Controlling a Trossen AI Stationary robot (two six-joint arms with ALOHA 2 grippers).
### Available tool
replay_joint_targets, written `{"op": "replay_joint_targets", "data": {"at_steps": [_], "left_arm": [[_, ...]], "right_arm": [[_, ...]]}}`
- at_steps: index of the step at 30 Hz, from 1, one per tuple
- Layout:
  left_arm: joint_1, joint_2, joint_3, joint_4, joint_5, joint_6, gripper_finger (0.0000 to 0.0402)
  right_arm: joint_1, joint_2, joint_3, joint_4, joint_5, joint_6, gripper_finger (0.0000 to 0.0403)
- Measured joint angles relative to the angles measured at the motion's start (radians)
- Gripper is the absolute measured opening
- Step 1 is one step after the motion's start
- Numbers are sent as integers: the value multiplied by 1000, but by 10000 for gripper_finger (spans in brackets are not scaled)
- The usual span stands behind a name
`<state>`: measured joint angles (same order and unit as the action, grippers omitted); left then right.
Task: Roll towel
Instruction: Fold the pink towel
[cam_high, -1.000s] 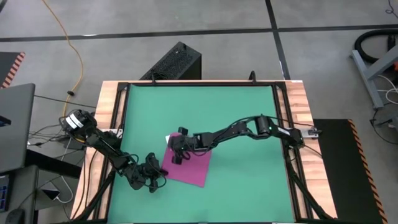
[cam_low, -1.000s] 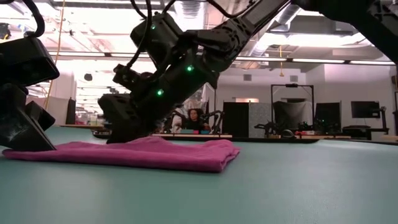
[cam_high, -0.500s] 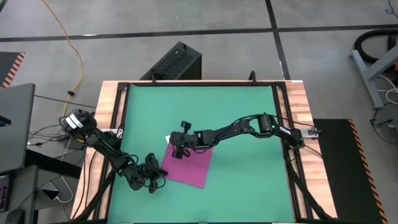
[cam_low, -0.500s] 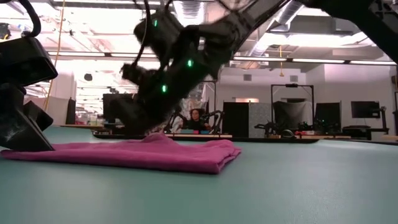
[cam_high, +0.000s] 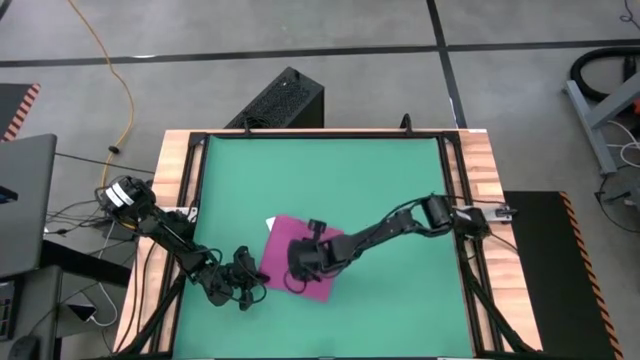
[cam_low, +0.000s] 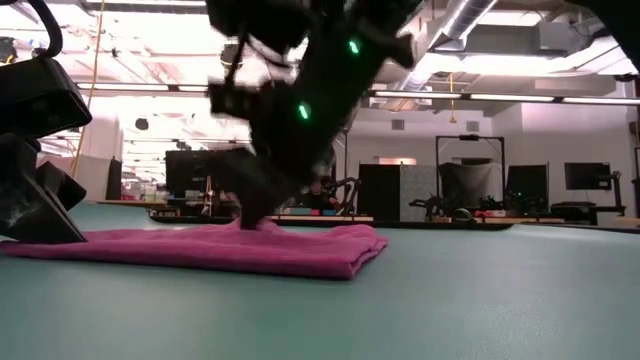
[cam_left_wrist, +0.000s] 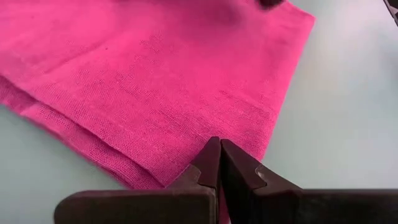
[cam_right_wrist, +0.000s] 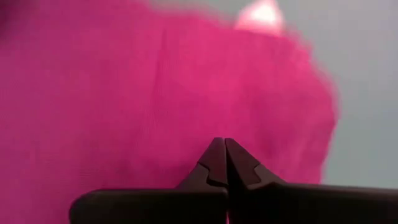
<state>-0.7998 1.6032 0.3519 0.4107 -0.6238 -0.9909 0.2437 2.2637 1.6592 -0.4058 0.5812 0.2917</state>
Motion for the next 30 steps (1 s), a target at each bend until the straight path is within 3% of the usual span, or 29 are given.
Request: {"op": "replay_joint_targets", "data": {"at_steps": [10, 17, 23, 30], "left_arm": [[0, 0, 0, 6, 6, 1, 0], [0, 0, 0, 6, 7, 1, 0], [0, 0, 0, 8, 7, 2, 0], [0, 0, 0, 11, 9, 1, 0]], "right_arm": [[21, -10, 0, -306, 134, 198, 5], [65, -61, 0, -330, 196, 231, 5], [107, -58, 1, -459, 229, 361, 5], [94, -33, -60, -432, 190, 416, 5]]}}
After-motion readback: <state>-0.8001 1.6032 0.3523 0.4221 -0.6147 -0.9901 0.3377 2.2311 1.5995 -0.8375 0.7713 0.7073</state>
